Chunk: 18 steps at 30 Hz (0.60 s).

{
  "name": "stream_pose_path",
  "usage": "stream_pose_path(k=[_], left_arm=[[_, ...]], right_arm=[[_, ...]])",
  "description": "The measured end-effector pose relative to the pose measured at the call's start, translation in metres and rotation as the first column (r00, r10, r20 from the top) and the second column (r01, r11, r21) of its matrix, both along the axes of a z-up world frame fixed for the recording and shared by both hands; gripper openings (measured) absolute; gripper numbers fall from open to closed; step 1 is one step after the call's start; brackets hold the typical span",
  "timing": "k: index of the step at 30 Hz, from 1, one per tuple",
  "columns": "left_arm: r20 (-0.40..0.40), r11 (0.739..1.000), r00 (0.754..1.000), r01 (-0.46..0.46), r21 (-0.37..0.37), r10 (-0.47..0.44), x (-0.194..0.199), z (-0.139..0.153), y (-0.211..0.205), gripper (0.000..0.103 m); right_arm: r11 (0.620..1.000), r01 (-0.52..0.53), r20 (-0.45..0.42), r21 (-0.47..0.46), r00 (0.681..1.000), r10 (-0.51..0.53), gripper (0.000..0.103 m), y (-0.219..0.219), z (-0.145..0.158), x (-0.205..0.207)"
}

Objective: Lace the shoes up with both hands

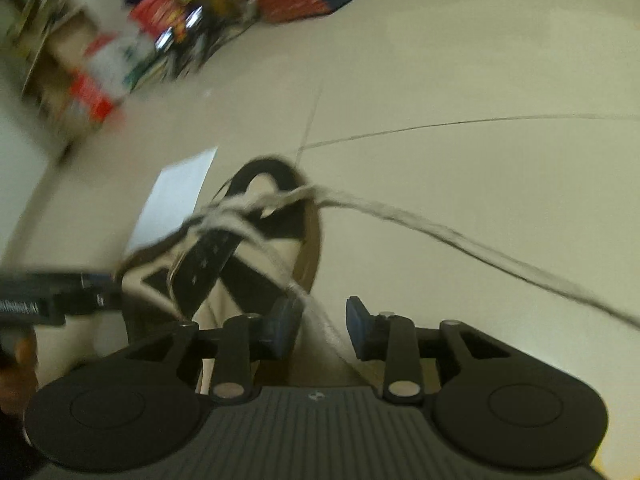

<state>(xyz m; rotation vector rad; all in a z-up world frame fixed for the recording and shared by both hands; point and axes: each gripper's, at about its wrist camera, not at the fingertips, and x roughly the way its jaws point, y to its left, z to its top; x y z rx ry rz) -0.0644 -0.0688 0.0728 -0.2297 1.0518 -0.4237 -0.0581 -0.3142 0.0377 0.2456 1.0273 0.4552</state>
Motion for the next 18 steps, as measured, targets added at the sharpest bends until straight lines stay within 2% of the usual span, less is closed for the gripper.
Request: stream_pose_path(k=[2,4,7,8,10,12,15,18], left_arm=[[0.01,1.0,1.0,0.018,0.009,-0.018,-0.002,0.0,0.0,0.056],[0.023,0.999,0.999,0.039,0.02,-0.04,-0.004,0.002,-0.002,0.057],[0.043,0.997,0.997,0.064,0.031,-0.065,-0.008,0.004,-0.003,0.057],[0.047,0.998,0.997,0.063,0.031,-0.065,-0.008,0.006,-0.002,0.057],[0.061,0.997,0.996,0.062,0.034,-0.064,-0.008,0.009,0.001,0.057],[0.086,0.997,0.994,0.067,0.045,-0.07,-0.009,0.013,0.002,0.057],[0.152,0.993,0.983,0.089,0.08,-0.1,-0.011,0.023,0.001,0.057],[0.233,0.985,0.962,0.118,0.128,-0.146,-0.014,0.034,-0.005,0.06]], right_arm=[[0.998,-0.049,-0.002,-0.025,0.999,0.049,0.022,0.006,-0.002,0.004],[0.996,-0.084,-0.019,-0.036,0.996,0.084,0.002,0.011,-0.007,0.008],[0.996,-0.068,0.027,-0.052,0.997,0.069,0.002,0.013,-0.005,0.003],[0.999,-0.045,0.055,-0.027,0.997,0.047,0.002,0.01,0.001,0.0],[0.997,0.028,0.091,0.071,0.995,-0.035,0.002,-0.003,0.018,-0.006],[0.972,0.092,0.088,0.218,0.99,-0.113,0.002,-0.02,0.035,-0.011],[0.885,0.129,0.035,0.447,0.986,-0.162,0.002,-0.037,0.051,-0.016],[0.828,0.123,-0.011,0.547,0.99,-0.14,0.002,-0.034,0.055,-0.014]])
